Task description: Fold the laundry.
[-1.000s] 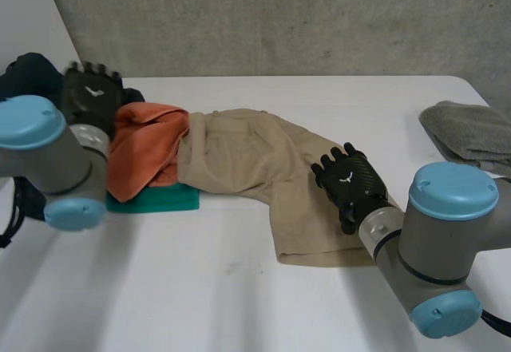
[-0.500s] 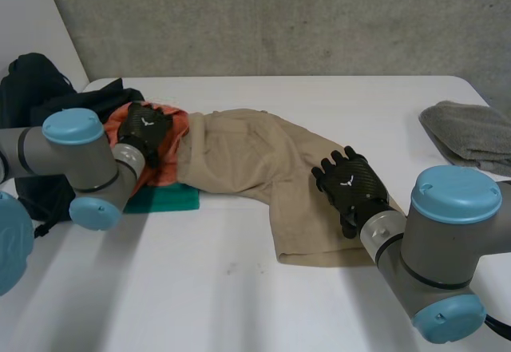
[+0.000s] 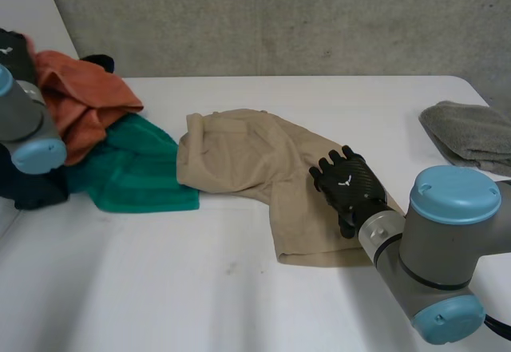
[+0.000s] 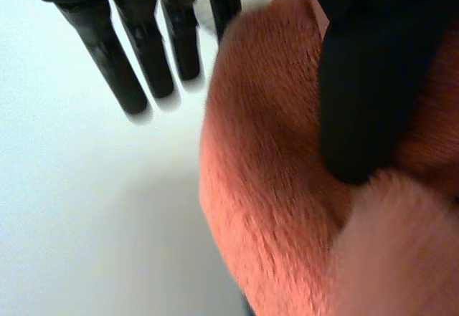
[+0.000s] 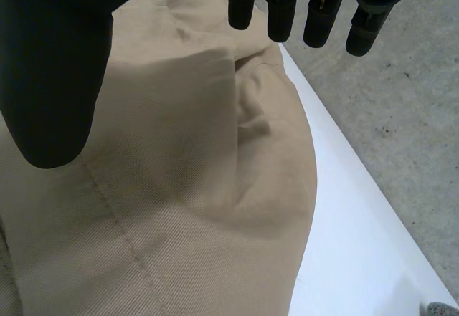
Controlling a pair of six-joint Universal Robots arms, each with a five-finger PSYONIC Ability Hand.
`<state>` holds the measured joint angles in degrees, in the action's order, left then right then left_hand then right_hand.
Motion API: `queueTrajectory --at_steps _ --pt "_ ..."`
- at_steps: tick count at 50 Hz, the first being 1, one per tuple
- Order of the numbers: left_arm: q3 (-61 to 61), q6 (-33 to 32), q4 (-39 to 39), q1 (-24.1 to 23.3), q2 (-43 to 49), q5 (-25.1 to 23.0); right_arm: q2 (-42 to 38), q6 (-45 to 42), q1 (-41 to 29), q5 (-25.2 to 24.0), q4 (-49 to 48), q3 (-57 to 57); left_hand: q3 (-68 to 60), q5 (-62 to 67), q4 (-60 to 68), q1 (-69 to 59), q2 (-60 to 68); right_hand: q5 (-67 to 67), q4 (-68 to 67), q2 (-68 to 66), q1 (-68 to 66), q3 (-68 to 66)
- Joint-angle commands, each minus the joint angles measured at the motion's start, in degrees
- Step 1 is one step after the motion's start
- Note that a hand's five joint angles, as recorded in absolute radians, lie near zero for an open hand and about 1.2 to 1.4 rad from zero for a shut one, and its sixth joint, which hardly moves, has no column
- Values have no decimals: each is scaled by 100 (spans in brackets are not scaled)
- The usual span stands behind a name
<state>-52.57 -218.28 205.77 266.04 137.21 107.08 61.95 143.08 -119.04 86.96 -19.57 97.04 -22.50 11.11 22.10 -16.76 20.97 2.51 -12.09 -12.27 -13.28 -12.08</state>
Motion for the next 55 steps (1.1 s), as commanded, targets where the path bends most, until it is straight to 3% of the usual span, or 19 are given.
queueTrajectory --at_steps 1,10,19,23,32,41,55 --pt "-850 -22 -63 -447 -159 -565 1 0 22 6 6 8 1161 -1023 -1121 588 -1008 -251 209 227 328 208" --pt "-2327 5 -291 -860 -1108 -767 71 0 30 14 15 26 1060 -922 -1021 487 -907 -251 209 227 328 208" --pt "-3925 40 -1090 -1177 -2101 -2162 71 0 48 6 23 26 542 -403 -502 -32 -389 -251 209 227 328 208" --pt "-4331 58 -1215 -1185 -2225 -2516 71 0 48 -3 23 26 68 70 -28 -506 85 -251 209 227 328 208" --pt "-4402 66 -1144 -1159 -2014 -2657 71 0 39 -3 23 34 -655 793 695 -1229 808 -251 209 227 328 208" --pt "-3761 75 -1083 -1106 -1197 -2639 71 -8 48 -3 23 43 -1177 1315 1217 -1750 1330 -251 209 227 328 208" --pt "-3120 453 -1136 -1089 -801 -2648 62 -132 39 -3 15 52 -1446 1584 1485 -2019 1599 -251 209 227 328 208"
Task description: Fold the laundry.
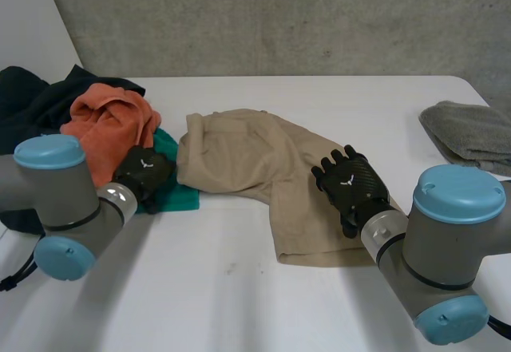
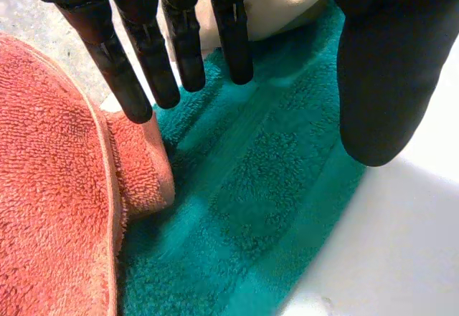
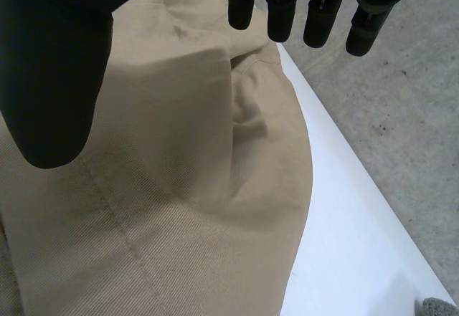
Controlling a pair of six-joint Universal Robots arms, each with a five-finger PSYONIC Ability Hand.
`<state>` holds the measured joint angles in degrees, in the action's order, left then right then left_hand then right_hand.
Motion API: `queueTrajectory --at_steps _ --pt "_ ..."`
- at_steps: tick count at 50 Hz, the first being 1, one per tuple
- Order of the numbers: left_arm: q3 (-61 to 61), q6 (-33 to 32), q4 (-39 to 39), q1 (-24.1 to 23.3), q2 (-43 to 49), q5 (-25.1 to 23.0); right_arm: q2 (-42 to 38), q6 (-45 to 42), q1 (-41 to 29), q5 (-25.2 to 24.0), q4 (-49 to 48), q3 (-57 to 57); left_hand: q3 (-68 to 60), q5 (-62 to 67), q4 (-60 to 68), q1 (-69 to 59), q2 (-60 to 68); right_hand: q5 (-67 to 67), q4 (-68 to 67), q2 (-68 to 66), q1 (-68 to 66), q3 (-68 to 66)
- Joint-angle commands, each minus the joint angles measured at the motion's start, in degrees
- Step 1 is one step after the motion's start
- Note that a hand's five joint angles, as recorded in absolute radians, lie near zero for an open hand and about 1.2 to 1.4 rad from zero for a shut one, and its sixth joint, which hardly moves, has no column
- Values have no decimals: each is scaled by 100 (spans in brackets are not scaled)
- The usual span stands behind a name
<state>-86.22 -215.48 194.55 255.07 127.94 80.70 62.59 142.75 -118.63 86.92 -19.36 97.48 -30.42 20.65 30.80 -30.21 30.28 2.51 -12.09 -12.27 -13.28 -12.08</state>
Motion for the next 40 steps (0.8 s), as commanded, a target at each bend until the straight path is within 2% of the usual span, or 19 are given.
queueTrajectory --at_steps 1,14,21,25,27,28,29,32,36,40 --pt "272 173 -14 8 144 -10 -1 -98 -2 0 -6 8 -654 631 616 -675 668 -251 209 227 328 208" --pt "606 155 -23 -10 416 -2 -1 -116 7 0 -6 8 -688 664 649 -709 702 -251 209 227 328 208" --pt "826 155 -23 -28 574 -2 -1 -116 -2 0 -6 8 -1359 1336 1321 -1380 1374 -251 209 227 328 208" --pt "984 147 -23 -36 732 -2 -1 -116 7 0 -6 8 -2536 2513 2497 -2557 2550 -251 209 227 328 208" --pt "1089 138 -23 -36 820 -10 -10 -116 7 9 -6 8 -3811 3788 3773 -3832 3826 -251 209 227 328 208" --pt "1090 138 -23 -36 821 -10 -10 -116 7 9 -6 8 -3816 3793 3778 -3837 3831 -251 209 227 328 208" --pt "1194 146 -31 -36 881 -2 -10 -116 7 9 -6 8 -4947 4924 4908 -4968 4961 -251 209 227 328 208" --pt "1326 111 -14 -19 908 16 -1 -116 7 17 -6 8 -4958 4935 4920 -4979 4972 -251 209 227 328 208" --pt "1809 111 109 77 882 340 -1 -116 7 18 -6 8 -4958 4935 4920 -4979 4972 -251 209 227 328 208" --pt "2460 76 495 788 821 1911 -1 -116 -2 18 -6 8 -4958 4935 4920 -4979 4972 -251 209 227 328 208"
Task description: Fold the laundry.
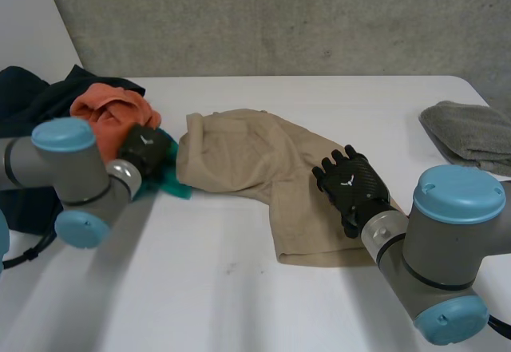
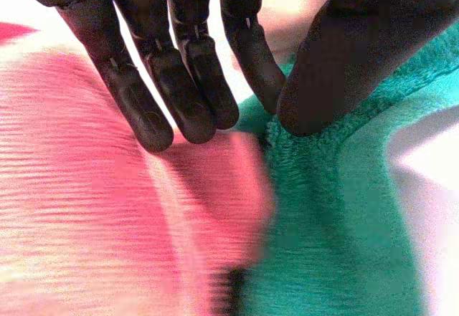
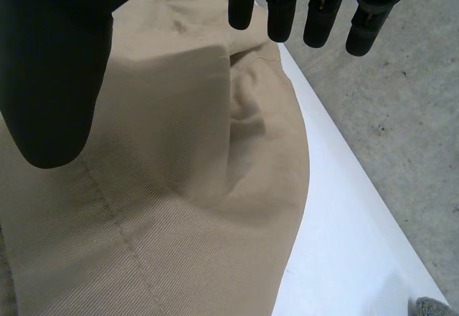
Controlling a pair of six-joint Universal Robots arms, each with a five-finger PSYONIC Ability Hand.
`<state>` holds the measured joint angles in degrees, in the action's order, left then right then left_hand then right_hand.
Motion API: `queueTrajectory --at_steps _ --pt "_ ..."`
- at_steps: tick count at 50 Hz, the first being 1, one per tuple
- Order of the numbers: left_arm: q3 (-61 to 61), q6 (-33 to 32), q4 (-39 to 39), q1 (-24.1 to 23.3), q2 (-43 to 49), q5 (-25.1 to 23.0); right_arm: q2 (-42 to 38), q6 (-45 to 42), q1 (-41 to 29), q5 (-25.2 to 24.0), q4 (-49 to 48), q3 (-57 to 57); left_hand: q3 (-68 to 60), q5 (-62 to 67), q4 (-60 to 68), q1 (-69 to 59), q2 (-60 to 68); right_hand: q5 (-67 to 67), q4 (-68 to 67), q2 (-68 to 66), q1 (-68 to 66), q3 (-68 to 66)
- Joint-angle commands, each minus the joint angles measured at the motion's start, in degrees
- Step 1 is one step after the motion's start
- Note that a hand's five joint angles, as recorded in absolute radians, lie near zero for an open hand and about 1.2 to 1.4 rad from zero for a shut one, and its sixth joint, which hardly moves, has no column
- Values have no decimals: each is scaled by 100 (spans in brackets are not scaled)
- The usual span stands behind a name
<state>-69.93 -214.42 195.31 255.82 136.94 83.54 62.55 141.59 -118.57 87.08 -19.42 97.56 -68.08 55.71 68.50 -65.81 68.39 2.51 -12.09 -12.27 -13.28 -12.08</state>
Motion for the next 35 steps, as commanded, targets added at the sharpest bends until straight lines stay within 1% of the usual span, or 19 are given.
queueTrajectory --at_steps 1,2,3,7,8,10,11,12,13,14,20,23,27,30,31,32,34,35 --pt "928 -12 559 1002 -132 2239 2 0 -8 10 0 0 -1192 1429 1150 -1419 1161 -251 209 227 328 208" --pt "938 -12 639 1109 -150 2454 2 0 -8 10 0 0 -1192 1429 1150 -1419 1161 -251 209 227 328 208" --pt "920 -12 700 1189 -185 2517 2 0 -17 10 0 9 -1192 1429 1150 -1419 1161 -251 209 227 328 208" --pt "701 155 815 1154 -474 2054 2 0 -26 10 0 17 -1192 1429 1150 -1419 1161 -251 209 227 328 208" --pt "457 286 833 1146 -588 1782 2 0 -17 10 0 18 -1192 1429 1150 -1419 1161 -251 209 227 328 208" --pt "201 427 868 1128 -703 1517 2 0 -17 10 0 18 -1192 1429 1150 -1419 1161 -251 209 227 328 208" --pt "104 462 868 1119 -756 1394 2 0 -17 19 0 18 -595 832 553 -822 564 -251 209 227 328 208" --pt "-45 489 859 1076 -826 1236 2 0 -17 11 0 18 2209 -1972 -2251 1982 -2240 -251 209 227 328 208" --pt "-116 489 851 1040 -853 1174 2 0 -17 10 0 18 2969 -2733 -3011 2743 -3000 -251 209 227 328 208" --pt "-169 489 816 997 -879 1121 2 0 -17 10 9 18 3110 -2874 -3152 2884 -3141 -251 209 227 328 208" --pt "-538 498 597 487 -1124 1112 11 0 -8 19 9 18 3683 -3447 -3725 3457 -3714 -251 209 227 328 208" --pt "-767 515 447 425 -1353 1103 29 9 0 10 17 0 3767 -3531 -3809 3541 -3798 -251 209 227 328 208" --pt "-1180 577 244 259 -1880 1041 186 26 18 2 35 -35 4153 -3917 -4196 3927 -4185 -251 209 227 328 208" --pt "-1479 603 227 -163 -2223 1006 414 26 140 -7 192 -88 4540 -4304 -4582 4314 -4571 -251 209 227 328 208" --pt "-1601 638 226 -390 -2346 954 485 26 202 -16 263 -105 4874 -4638 -4917 4648 -4906 -251 209 227 328 208" --pt "-1663 647 226 -506 -2391 910 547 26 272 -25 359 -132 5044 -4808 -5086 4818 -5075 -251 209 227 328 208" --pt "-1751 665 218 -717 -2435 787 722 35 421 -86 701 -263 5180 -4944 -5222 4954 -5211 -251 209 227 328 208" --pt "-1804 674 209 -892 -2435 630 749 35 448 -112 807 -307 5181 -4944 -5223 4954 -5212 -251 209 227 328 208"
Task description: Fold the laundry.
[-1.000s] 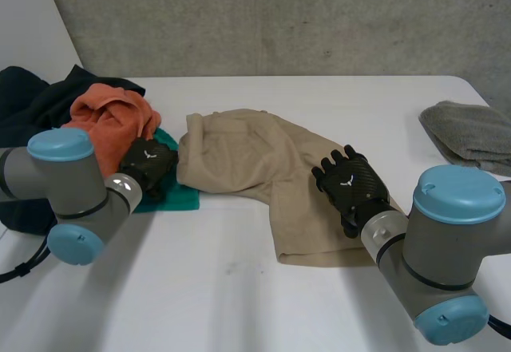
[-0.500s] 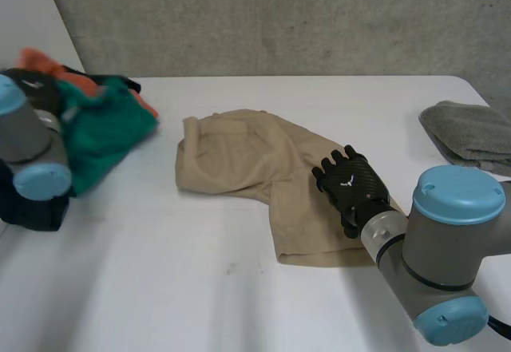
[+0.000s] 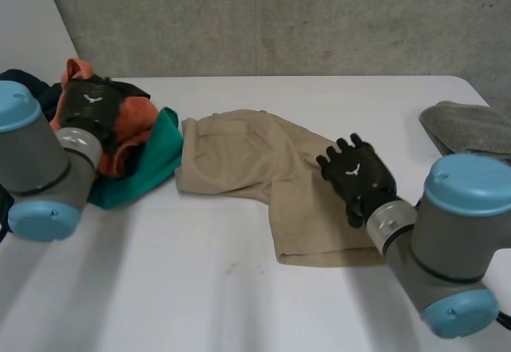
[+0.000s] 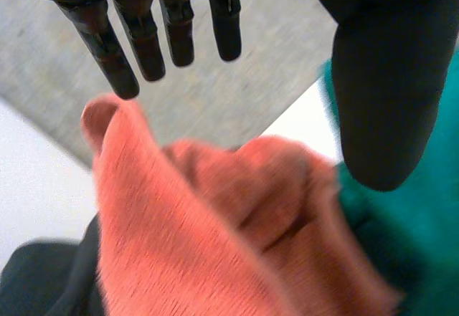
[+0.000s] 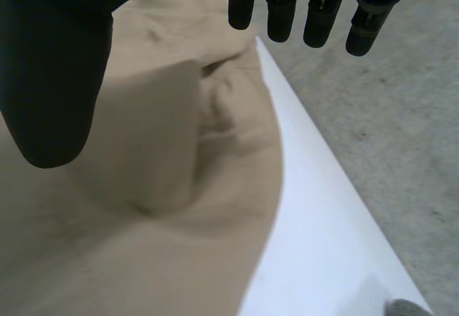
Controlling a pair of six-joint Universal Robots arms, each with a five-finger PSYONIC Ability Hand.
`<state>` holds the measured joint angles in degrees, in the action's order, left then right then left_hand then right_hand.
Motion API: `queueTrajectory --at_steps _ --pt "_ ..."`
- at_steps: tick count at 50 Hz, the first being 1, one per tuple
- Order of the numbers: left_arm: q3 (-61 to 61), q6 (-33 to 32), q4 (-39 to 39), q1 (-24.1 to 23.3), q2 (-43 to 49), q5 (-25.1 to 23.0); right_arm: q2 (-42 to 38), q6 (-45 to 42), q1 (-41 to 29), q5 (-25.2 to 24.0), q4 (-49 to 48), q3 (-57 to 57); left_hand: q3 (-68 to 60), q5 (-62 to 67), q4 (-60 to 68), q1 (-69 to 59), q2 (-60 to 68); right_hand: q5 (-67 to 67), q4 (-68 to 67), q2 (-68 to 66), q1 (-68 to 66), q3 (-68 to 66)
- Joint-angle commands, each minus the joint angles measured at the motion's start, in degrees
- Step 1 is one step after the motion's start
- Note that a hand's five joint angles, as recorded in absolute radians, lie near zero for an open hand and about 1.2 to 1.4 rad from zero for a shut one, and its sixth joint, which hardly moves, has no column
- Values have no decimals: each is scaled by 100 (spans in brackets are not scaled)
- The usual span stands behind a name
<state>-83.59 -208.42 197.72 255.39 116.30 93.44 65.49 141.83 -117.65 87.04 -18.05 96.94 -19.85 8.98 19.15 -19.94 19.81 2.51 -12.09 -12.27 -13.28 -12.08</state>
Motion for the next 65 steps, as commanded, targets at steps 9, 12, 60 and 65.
queueTrajectory --at_steps 9,12,60,65 --pt "105 39 12 -1395 629 -1118 491 55 498 -337 1542 -457 258 -170 -187 266 -253 -251 209 227 328 208" --pt "755 21 -119 -1404 1332 -1021 482 64 524 -346 1533 -378 57 31 14 65 -52 -251 209 227 328 208" --pt "617 1762 171 -3716 430 -2164 895 398 1772 235 803 -545 -550 638 621 -542 554 -251 209 227 328 208" --pt "204 1348 -5 -3242 -176 -2137 895 372 1816 -81 856 -711 -533 621 603 -525 537 -251 209 227 328 208"
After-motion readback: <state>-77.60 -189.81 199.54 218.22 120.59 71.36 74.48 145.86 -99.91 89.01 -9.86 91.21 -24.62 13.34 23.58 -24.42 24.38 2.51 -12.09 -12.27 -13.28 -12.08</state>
